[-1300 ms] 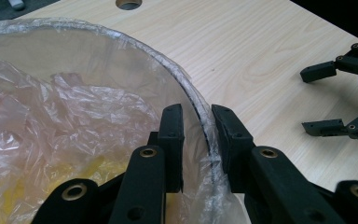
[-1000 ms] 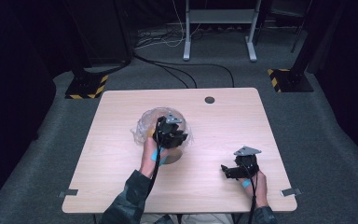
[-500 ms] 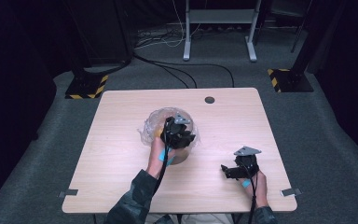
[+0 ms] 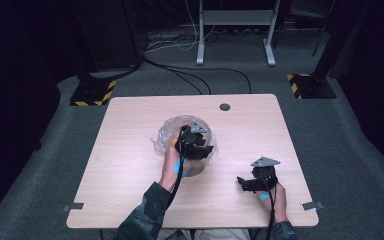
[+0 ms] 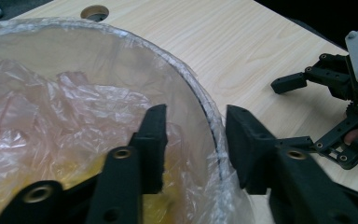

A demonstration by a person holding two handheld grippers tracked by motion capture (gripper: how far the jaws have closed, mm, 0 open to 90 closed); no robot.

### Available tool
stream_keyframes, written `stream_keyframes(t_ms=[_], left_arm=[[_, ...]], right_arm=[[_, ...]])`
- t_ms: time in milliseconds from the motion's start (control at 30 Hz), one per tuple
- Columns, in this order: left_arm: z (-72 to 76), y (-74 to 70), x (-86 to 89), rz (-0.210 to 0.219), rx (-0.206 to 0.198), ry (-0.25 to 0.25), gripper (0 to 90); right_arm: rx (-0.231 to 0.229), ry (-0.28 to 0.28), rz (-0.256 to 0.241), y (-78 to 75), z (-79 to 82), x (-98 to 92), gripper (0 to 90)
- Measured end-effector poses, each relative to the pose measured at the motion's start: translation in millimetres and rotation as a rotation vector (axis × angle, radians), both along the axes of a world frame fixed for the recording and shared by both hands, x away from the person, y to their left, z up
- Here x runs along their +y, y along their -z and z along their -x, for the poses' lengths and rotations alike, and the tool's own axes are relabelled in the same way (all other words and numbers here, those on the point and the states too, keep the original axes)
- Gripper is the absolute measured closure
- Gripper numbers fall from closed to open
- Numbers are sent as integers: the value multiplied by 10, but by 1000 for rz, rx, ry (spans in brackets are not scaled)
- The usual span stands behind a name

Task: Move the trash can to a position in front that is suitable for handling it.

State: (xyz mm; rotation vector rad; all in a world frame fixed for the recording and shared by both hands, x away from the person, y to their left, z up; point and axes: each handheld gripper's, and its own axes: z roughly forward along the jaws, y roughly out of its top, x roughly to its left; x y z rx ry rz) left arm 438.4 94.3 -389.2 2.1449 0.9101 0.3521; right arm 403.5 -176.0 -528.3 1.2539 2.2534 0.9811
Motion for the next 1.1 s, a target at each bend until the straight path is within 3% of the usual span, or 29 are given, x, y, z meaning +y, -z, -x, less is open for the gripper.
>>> stream_keyframes(t_ms=[100,367,567,867,1100], left_arm=[[18,-22,37,-8,-4,-15,379],[67,-120,326,9,-21,-58,173],[130,-151,489,20,-32,-62,129],[234,-257,581,43,-62,-57,103],[310,-309,770,60,-76,-82,94]], right_arm=[[0,0,0,0,0,0,85],[0,0,0,0,0,0,85],[-1,0,0,0,-1,-1,87],[-2,-1,0,0,-2,-3,88],[-3,0,1,0,-2,-3,89]])
